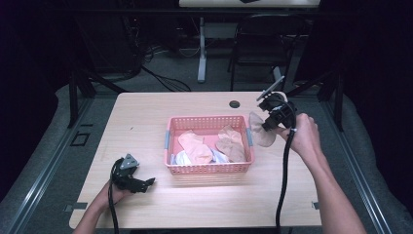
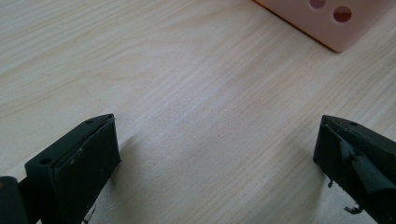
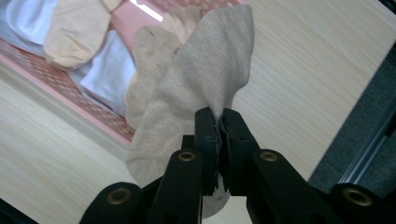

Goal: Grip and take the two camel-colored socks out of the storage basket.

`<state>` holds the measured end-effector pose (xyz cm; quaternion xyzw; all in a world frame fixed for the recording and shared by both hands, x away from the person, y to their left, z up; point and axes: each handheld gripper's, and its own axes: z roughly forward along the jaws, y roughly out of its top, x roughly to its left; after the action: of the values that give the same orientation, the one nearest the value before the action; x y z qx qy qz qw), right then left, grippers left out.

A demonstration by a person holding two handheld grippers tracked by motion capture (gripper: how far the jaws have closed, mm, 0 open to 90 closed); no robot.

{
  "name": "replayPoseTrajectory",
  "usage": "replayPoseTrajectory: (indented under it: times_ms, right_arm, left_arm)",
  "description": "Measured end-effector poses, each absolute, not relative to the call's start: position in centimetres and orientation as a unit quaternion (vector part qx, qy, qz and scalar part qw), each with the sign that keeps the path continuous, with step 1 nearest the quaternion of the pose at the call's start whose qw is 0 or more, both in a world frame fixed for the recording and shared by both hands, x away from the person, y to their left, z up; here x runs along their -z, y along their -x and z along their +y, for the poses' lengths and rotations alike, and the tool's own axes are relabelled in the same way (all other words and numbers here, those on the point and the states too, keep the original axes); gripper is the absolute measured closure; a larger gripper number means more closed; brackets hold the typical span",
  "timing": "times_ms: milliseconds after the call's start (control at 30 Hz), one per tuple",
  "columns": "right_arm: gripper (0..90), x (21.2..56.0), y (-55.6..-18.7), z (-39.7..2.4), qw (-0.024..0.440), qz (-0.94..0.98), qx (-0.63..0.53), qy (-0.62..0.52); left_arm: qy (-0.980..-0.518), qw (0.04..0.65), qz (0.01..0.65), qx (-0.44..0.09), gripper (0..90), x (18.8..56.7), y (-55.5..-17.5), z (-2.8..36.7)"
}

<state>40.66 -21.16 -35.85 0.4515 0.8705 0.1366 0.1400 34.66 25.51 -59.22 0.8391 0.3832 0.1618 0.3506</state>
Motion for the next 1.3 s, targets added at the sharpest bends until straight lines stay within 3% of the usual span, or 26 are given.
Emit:
replayPoseTrajectory:
  times_ms: [600,1300]
  right_arm:
    - [86.1,36.7,-39.8,-27.5,0.141,0.847,-0.105,-0.501]
    - [86.1,44.1,-40.8,-30.0,0.087,0.83,-0.088,-0.544]
  left_arm:
    - [-0.839,0.351,0.383,-0.162,0.0,59.2,-34.7,25.5]
    - [-0.839,0.351,0.384,-0.162,0.0,59.2,-34.6,25.5]
